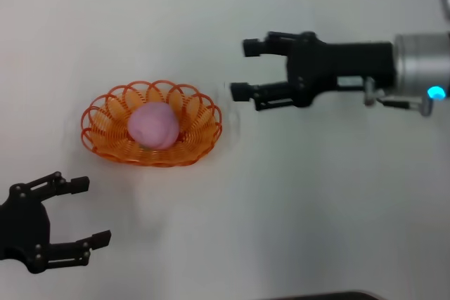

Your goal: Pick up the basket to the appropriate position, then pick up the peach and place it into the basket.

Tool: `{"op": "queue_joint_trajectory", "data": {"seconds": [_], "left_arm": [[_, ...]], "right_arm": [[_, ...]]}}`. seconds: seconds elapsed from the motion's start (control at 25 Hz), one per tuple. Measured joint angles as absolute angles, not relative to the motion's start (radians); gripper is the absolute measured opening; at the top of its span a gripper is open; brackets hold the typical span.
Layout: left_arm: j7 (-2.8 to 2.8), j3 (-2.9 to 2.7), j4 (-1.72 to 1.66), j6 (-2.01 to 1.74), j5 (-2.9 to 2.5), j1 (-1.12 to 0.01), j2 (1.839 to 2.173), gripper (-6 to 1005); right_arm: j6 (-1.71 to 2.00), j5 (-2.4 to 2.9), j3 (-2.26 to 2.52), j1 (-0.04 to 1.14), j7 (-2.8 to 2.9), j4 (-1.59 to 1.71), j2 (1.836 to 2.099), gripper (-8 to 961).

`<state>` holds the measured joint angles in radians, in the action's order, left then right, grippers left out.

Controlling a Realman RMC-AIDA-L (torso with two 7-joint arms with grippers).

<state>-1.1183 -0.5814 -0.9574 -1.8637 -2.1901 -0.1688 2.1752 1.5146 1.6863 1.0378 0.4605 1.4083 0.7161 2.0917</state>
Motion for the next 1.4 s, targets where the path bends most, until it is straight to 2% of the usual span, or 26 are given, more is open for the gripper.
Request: {"op": "queue_joint_trajectory", "data": {"seconds": [0.2, 0.64, 0.8, 0.88, 0.92, 1.08, 1.4], "left_arm": [[-1.115, -0.581, -0.942, -1.864, -2.189, -0.172, 2.175, 902], [-1.059, -0.567, -0.916, -1.855, -2.2, -0.155, 2.175, 901], [-0.973, -0.549, -0.895, -1.859, -2.204, -0.144, 2.175, 902], [-0.965, -0.546, -0.884, -1.861, -2.204, -0.144, 2.175, 902], [-0.964, -0.546, -0.879, -1.862, -2.205, -0.145, 2.175, 902], [-0.962, -0.546, -0.856, -1.853, -2.224, -0.153, 2.175, 903], [-0.957, -0.541, -0.846, -1.846, -2.227, -0.152, 2.175, 895]], "right_arm": [[1.518, 1.578, 1.034, 0.353, 1.018, 0.549, 2.094, 945], [1.48, 1.578, 1.01, 0.285, 0.654, 0.306, 2.087, 944], [1.537, 1.604, 1.016, 0.262, 0.658, 0.302, 2.072, 944], [1.594, 1.651, 1.007, 0.25, 0.673, 0.304, 2.048, 945], [1.594, 1.651, 1.007, 0.25, 0.673, 0.304, 2.048, 945], [1.622, 1.67, 1.004, 0.242, 0.698, 0.306, 2.018, 945], [1.62, 1.683, 0.995, 0.239, 0.7, 0.307, 2.005, 941]]}}
